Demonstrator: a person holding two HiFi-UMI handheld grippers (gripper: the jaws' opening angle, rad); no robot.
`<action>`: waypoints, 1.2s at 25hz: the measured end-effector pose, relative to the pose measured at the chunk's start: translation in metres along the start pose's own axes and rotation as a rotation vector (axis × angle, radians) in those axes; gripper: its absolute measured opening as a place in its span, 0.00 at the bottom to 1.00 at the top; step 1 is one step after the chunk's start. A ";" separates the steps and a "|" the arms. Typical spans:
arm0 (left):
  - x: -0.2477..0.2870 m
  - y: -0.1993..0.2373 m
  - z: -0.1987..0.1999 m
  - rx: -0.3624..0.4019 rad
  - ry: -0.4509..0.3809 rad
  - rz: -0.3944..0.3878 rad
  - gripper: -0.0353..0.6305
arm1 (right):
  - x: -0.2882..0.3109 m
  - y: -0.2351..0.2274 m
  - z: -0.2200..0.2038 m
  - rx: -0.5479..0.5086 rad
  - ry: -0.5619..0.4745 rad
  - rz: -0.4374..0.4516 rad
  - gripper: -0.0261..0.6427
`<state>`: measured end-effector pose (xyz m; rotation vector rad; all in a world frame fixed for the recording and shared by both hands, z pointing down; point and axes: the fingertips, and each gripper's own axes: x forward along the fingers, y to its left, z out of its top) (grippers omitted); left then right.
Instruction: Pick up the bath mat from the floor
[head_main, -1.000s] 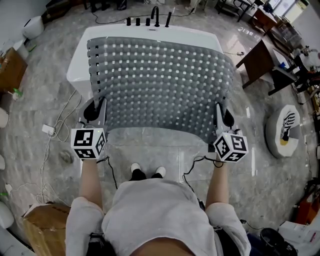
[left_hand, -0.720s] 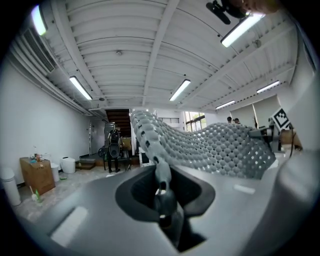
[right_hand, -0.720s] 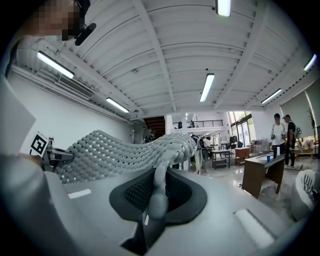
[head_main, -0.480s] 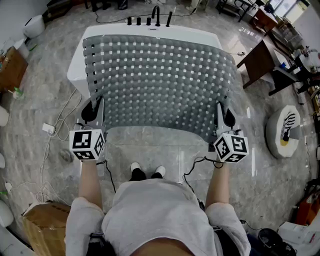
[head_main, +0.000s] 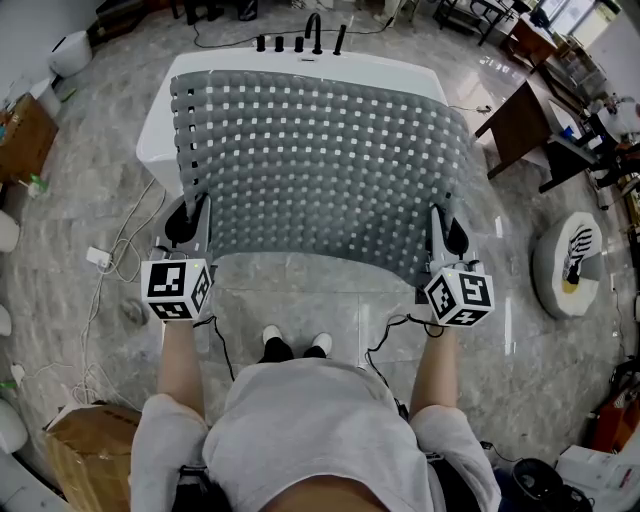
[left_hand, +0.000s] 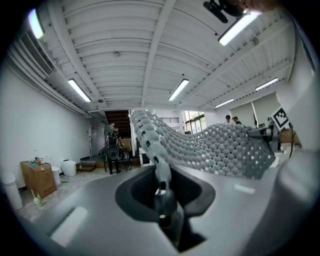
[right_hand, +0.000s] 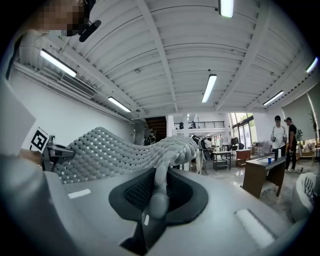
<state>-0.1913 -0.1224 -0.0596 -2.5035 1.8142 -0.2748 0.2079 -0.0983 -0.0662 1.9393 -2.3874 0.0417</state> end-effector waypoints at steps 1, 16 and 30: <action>0.000 -0.004 0.001 0.001 -0.001 0.001 0.14 | -0.002 -0.003 0.000 0.000 -0.001 0.002 0.11; 0.007 0.004 0.008 0.008 -0.012 0.002 0.14 | 0.006 0.002 0.008 -0.010 -0.019 0.002 0.11; 0.006 -0.005 0.009 0.025 -0.025 0.002 0.14 | 0.001 -0.002 0.007 -0.012 -0.036 -0.005 0.11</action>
